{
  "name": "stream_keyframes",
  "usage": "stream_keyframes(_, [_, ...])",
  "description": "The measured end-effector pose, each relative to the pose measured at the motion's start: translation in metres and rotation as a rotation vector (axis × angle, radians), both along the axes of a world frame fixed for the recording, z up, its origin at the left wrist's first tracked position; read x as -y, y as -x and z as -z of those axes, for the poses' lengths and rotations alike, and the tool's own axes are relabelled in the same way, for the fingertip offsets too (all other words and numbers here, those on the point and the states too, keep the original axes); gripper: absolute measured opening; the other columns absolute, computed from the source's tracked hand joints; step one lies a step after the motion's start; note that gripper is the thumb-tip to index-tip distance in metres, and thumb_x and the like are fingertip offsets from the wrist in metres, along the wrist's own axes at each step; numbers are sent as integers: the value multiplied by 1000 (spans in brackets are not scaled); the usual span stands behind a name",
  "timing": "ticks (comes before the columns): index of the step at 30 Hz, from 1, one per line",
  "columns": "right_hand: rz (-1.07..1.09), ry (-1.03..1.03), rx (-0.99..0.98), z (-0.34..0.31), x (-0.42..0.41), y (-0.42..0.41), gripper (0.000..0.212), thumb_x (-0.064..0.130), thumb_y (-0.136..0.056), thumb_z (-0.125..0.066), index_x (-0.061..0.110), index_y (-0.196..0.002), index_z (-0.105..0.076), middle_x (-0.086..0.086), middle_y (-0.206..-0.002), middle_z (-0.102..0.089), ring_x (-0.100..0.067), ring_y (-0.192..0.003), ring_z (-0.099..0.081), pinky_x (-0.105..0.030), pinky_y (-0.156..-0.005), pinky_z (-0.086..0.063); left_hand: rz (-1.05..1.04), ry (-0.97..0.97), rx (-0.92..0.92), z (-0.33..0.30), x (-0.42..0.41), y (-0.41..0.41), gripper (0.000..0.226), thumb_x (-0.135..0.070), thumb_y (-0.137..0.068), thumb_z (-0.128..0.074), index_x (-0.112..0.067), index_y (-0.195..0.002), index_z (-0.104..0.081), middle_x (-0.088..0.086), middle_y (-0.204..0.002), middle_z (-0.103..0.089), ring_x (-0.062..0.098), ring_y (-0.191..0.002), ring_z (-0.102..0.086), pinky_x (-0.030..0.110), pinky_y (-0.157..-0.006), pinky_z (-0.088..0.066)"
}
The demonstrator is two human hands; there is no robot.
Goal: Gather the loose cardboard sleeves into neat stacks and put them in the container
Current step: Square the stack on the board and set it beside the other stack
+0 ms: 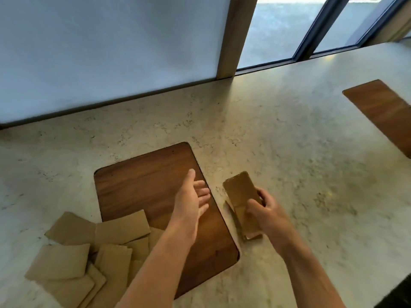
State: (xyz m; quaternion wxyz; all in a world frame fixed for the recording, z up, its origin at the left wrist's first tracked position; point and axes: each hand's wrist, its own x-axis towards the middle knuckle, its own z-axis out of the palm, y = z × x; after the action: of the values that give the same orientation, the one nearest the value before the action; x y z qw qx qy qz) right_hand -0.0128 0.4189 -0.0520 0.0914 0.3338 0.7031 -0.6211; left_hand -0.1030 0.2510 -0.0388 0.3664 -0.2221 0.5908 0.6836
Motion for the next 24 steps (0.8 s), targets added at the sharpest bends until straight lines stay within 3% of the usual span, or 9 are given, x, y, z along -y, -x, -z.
stream_keyframes(2, [34,-94,90,-1,-31,-8,37,47,-70,-60,30,-103,-65,2,-91,-73,-19,-81,-67,-32,-65,-51,-70,-181,227,3,-13,-25,76,-63,-102,-38,-2,-147,-47,23,-152,-51,39,-141,-48,54,-121,-34])
stream_keyframes(4, [18,-136,121,-1,-50,-10,25,43,-72,-58,23,-86,-61,2,-77,-65,-19,-72,-58,-34,-64,-46,-118,-247,339,4,-24,-41,84,-63,-103,-39,0,-157,-33,24,-161,-40,39,-150,-38,54,-124,-28])
stream_keyframes(9, [-76,-156,125,2,-54,-5,30,50,-66,-58,24,-80,-59,13,-62,-63,-14,-64,-57,-31,-59,-46,-206,-291,375,-2,-41,-53,85,-61,-105,-35,0,-162,-19,19,-170,-24,32,-157,-23,48,-128,-19])
stream_keyframes(15, [-92,-264,164,19,-32,-3,38,45,-73,-54,24,-101,-68,-7,-99,-67,-24,-86,-60,-37,-69,-49,-226,-313,353,-9,-54,-53,87,-62,-104,-33,-1,-163,-11,18,-172,-16,33,-158,-17,47,-129,-14])
stream_keyframes(17, [-98,-358,225,21,-30,-3,65,49,-73,-48,22,-130,-65,-13,-126,-53,-29,-113,-51,-43,-91,-49,-225,-309,339,-7,-58,-55,88,-62,-104,-33,-1,-163,-10,18,-172,-15,33,-159,-14,48,-129,-11])
stream_keyframes(19, [-101,-413,291,20,-24,-3,81,51,-73,-42,21,-147,-55,-13,-138,-41,-31,-129,-37,-49,-109,-39,-221,-299,326,-5,-60,-56,88,-62,-103,-34,-2,-163,-13,19,-171,-19,33,-158,-18,49,-129,-13])
stream_keyframes(21, [-100,-431,297,19,-19,-4,75,50,-78,-42,14,-141,-59,-13,-138,-41,-30,-129,-36,-47,-110,-37,-204,-285,300,-5,-62,-58,87,-63,-103,-33,-3,-163,-15,19,-170,-25,33,-157,-23,48,-129,-15])
stream_keyframes(24, [-99,-470,287,20,-10,-4,48,42,-91,-51,8,-120,-68,-14,-131,-48,-31,-122,-48,-47,-106,-45,-164,-266,253,-5,-66,-60,81,-61,-105,-32,-3,-161,-26,17,-162,-42,31,-150,-37,41,-123,-28])
